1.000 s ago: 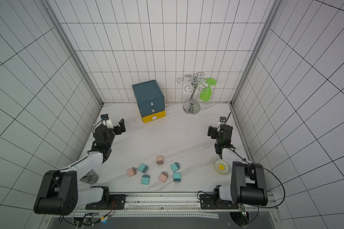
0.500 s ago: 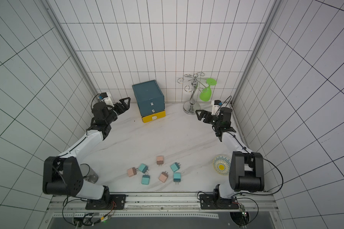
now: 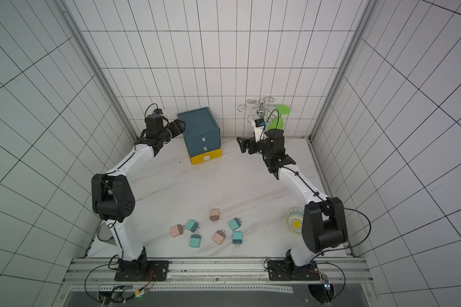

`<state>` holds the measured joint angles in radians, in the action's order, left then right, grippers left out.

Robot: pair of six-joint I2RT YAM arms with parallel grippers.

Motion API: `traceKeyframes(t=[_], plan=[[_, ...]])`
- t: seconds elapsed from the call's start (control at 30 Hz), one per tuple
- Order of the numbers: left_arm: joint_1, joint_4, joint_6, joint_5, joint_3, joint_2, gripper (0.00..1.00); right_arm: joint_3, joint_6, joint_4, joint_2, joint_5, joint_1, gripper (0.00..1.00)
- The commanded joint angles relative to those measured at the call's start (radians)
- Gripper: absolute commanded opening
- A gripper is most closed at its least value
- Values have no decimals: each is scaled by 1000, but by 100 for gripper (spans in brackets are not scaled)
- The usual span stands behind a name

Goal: Place the plugs into the drawer by color
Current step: Adjust the storage box at the center of the board.

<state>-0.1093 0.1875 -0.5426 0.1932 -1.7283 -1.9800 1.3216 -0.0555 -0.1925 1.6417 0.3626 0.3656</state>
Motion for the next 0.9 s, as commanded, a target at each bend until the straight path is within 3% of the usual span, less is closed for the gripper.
traceKeyframes(t=[0.0, 0.17, 0.27, 0.43, 0.67, 0.8, 0.87], plan=[[-13, 96, 60, -23, -60, -53, 67, 130, 33, 131, 69, 28, -3, 99], [-15, 161, 77, -38, -109, -99, 44, 144, 16, 84, 112, 12, -1, 97], [-16, 184, 83, -29, -111, -105, 43, 202, -4, 120, 164, 4, 0, 96], [-27, 234, 101, 37, -90, -109, 32, 284, -68, 144, 240, 30, 4, 94], [-65, 229, 118, 145, 21, -12, 32, 481, -82, 291, 349, 40, 29, 93], [-99, 209, 135, 62, 46, 38, 42, 592, -79, 359, 411, 17, 60, 94], [-76, 253, 119, 114, -3, 2, 41, 701, -96, 429, 472, 32, 64, 94]])
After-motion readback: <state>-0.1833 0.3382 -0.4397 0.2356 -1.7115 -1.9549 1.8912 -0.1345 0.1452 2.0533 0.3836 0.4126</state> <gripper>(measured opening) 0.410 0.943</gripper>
